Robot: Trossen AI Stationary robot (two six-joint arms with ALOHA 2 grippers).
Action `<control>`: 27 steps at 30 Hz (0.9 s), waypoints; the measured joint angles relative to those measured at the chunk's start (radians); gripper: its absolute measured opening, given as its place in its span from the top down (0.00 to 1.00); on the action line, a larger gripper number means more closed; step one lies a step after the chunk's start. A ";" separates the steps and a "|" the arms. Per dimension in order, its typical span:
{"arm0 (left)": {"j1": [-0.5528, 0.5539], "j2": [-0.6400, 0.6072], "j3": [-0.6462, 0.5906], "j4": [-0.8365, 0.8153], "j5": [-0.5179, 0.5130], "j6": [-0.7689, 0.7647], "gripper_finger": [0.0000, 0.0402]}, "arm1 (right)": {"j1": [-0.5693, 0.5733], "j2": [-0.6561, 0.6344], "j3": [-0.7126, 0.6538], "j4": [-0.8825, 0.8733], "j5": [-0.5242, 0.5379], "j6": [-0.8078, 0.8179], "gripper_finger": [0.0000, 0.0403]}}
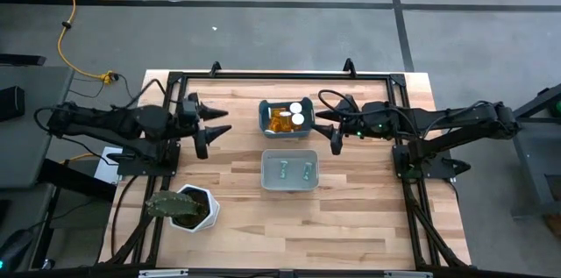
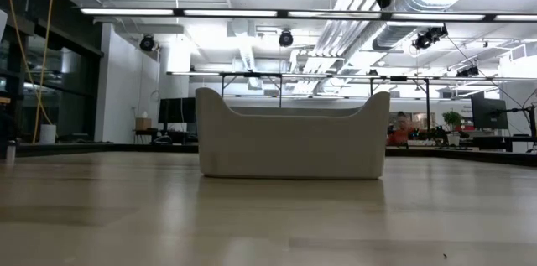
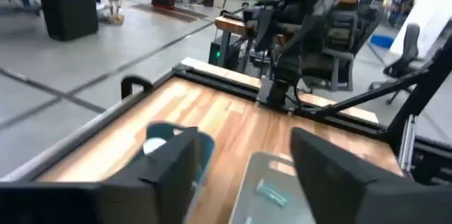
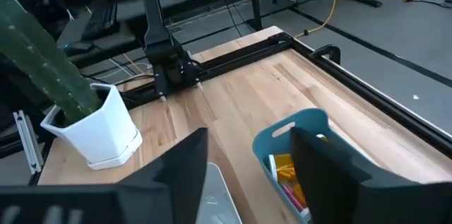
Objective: Pick and place medicine bottles into bin by pill shape (circle, oval)
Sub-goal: Return to Home Position
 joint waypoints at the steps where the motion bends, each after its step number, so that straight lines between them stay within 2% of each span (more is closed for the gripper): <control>1: 0.000 -0.021 -0.043 0.025 0.000 -0.022 0.50 | 0.000 0.000 0.000 0.001 0.000 -0.001 0.53; 7: 0.001 -0.210 -0.302 0.154 0.046 -0.104 0.91 | 0.000 0.000 0.000 0.007 0.000 -0.038 0.76; 9: 0.005 -0.287 -0.359 0.159 0.045 -0.107 0.97 | 0.000 0.000 0.000 0.007 0.000 -0.038 0.85; 11: 0.018 -0.363 -0.403 0.160 0.041 -0.103 0.97 | 0.000 0.000 0.000 0.007 -0.003 -0.038 0.94; 13: 0.039 -0.437 -0.442 0.164 0.045 -0.088 0.99 | 0.000 0.000 0.000 0.007 -0.022 -0.046 0.98; 17: 0.099 -0.561 -0.524 0.161 0.099 -0.095 1.00 | 0.000 0.000 0.000 0.009 -0.051 -0.046 0.97; 22: 0.155 -0.685 -0.645 0.203 0.167 -0.189 1.00 | 0.000 -0.003 0.000 0.009 -0.096 -0.019 0.99; 27: 0.162 -0.678 -0.737 0.278 0.194 -0.264 1.00 | 0.000 -0.011 0.000 -0.006 -0.169 0.047 1.00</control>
